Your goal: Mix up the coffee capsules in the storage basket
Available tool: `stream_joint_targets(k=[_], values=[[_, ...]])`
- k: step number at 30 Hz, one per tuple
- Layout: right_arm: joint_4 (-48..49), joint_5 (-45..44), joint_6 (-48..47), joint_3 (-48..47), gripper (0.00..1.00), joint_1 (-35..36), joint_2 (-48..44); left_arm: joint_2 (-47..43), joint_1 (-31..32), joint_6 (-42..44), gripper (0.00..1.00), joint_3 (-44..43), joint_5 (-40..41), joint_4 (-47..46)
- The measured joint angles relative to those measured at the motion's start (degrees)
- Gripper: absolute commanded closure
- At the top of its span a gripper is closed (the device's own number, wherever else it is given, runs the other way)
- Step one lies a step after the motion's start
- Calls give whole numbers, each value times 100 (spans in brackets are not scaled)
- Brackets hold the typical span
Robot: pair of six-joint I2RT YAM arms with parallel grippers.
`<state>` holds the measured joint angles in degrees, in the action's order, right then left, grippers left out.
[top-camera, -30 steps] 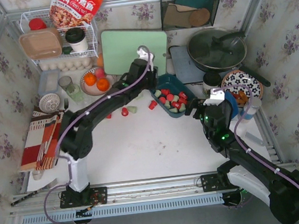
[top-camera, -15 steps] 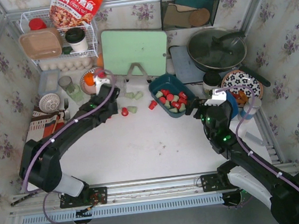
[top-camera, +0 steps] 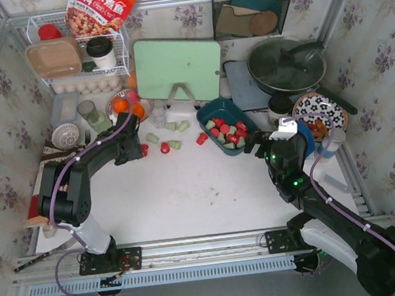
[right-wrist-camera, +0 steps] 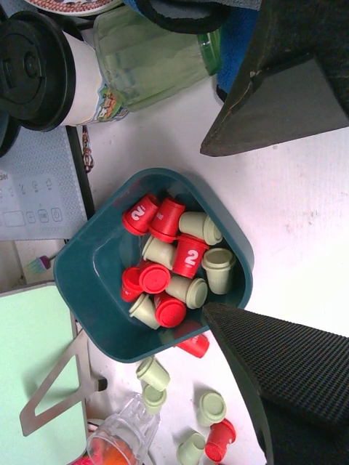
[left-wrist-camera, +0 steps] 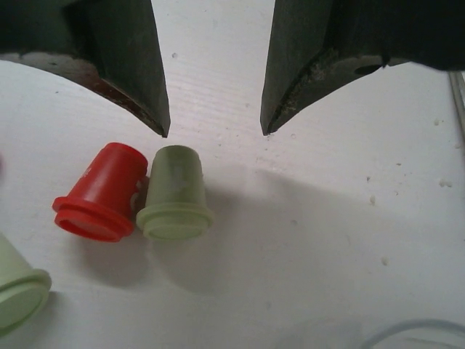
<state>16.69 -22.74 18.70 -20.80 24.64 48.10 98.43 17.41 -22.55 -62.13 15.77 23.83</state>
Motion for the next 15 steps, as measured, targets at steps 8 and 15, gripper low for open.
stream_joint_targets(k=[8, 15], values=[[17, 9, 0, 2, 0, 0, 22, 109, -162, 2, 53, -81, -164, -256], [17, 22, 0, 2, 0, 0, 31, 466, -208, 4, 55, -334, -376, -435]])
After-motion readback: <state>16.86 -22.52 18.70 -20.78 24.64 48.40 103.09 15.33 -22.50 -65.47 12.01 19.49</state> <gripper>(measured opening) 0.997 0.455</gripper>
